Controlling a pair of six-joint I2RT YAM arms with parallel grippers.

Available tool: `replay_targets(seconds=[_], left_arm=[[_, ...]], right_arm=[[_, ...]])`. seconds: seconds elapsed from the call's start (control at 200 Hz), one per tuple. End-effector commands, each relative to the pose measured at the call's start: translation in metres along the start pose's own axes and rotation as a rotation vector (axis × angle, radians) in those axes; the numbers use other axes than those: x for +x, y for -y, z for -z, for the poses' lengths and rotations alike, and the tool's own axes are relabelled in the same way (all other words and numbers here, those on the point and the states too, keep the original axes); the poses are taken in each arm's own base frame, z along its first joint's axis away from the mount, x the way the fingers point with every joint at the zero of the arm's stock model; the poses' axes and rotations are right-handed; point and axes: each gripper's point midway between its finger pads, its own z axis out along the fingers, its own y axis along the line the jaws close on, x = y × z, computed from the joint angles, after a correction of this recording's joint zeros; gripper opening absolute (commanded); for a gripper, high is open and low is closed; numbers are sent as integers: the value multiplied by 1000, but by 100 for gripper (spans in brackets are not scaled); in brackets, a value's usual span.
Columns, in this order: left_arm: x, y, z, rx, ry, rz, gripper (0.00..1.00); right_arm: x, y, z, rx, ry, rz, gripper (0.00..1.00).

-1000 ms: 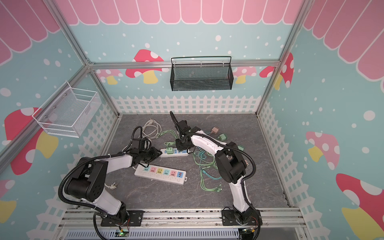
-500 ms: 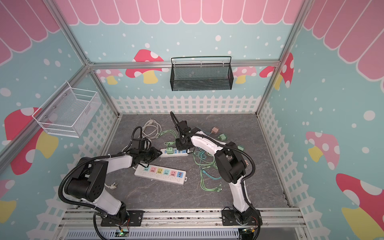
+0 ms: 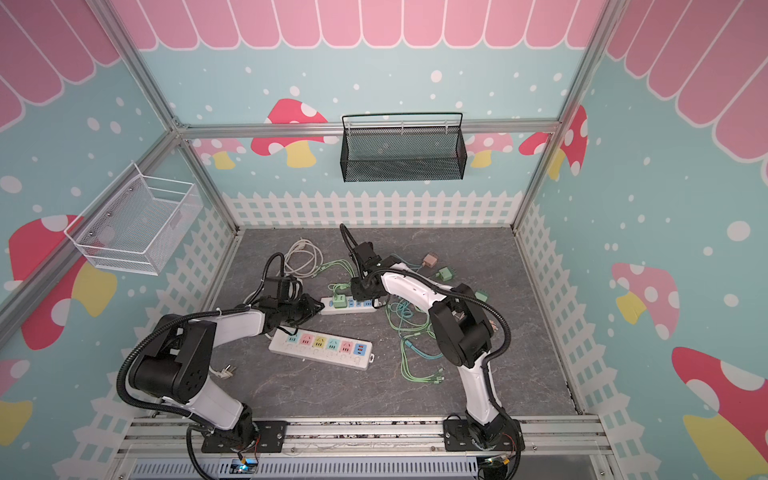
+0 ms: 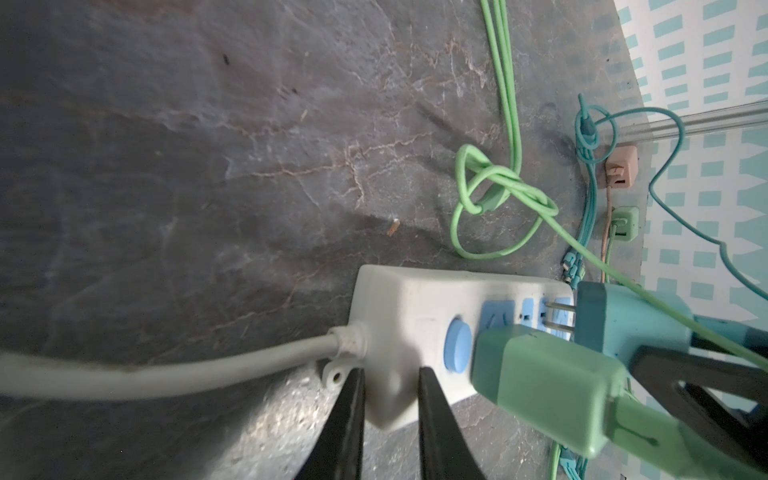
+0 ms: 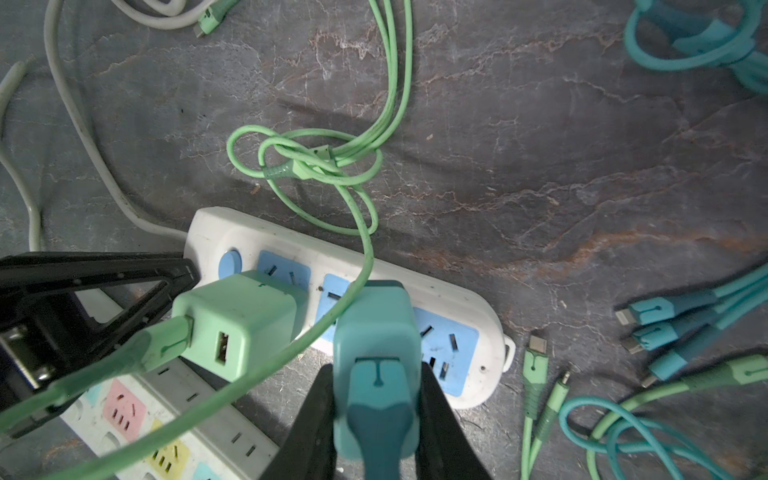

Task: Insert the plug
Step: 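Push the teal charger down into the socket while left holds the strip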

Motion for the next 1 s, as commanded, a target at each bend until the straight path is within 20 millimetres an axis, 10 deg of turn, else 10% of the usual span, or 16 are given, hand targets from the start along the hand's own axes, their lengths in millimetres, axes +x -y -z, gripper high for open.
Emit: replay_targets(seconds=[0.0, 0.996], left_arm=[[27, -19, -8, -51, -91, 34, 21], [26, -18, -11, -47, -89, 38, 21]], right_arm=[[27, 11, -3, 60, -80, -12, 0], [39, 10, -2, 57, -114, -5, 0]])
